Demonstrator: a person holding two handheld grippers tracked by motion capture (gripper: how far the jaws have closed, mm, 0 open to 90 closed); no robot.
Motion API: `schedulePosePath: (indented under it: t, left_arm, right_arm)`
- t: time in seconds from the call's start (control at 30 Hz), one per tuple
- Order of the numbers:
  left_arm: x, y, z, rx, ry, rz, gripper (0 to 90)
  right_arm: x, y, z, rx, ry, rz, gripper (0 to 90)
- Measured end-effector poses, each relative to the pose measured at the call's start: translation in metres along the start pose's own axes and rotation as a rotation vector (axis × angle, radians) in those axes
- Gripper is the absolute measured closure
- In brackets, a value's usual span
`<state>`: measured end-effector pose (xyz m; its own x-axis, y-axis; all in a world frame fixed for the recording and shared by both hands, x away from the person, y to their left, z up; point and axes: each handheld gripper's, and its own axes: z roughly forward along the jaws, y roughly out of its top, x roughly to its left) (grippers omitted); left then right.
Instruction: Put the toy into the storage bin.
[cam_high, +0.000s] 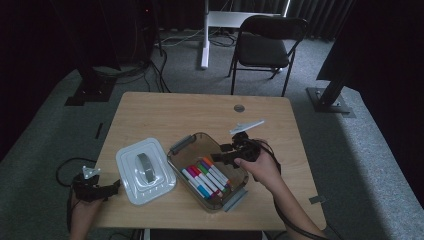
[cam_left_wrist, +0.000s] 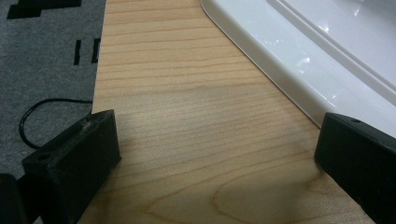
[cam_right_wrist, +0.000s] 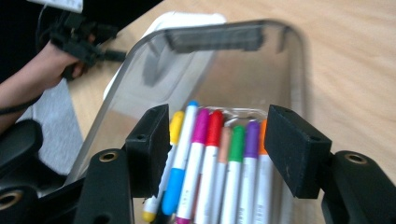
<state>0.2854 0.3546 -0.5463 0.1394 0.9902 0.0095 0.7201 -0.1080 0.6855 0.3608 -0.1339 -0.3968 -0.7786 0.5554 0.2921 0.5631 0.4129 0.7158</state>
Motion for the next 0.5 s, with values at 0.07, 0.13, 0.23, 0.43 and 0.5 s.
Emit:
schedulePosePath:
  t: [0.07, 0.13, 0.23, 0.43, 0.5]
  left_arm:
    - [0.0, 0.0, 0.0, 0.0, 0.0, 0.0, 0.5]
    - [0.0, 0.0, 0.0, 0.0, 0.0, 0.0, 0.5]
    - [0.0, 0.0, 0.0, 0.0, 0.0, -0.001, 0.5]
    - [0.0, 0.0, 0.0, 0.001, 0.0, 0.0, 0.5]
    - [0.0, 0.0, 0.0, 0.001, 0.0, 0.0, 0.5]
  right_arm:
    - [-0.006, -0.002, -0.008, -0.019, -0.009, 0.017, 40.3]
    - [-0.009, -0.004, -0.011, -0.027, -0.022, 0.022, 40.5]
    - [-0.019, -0.011, -0.021, -0.066, -0.064, 0.03, 40.5]
    - [-0.041, -0.029, -0.029, -0.1, -0.144, 0.069, 40.0]
    - [-0.048, -0.037, -0.029, -0.1, -0.178, 0.078, 39.8]
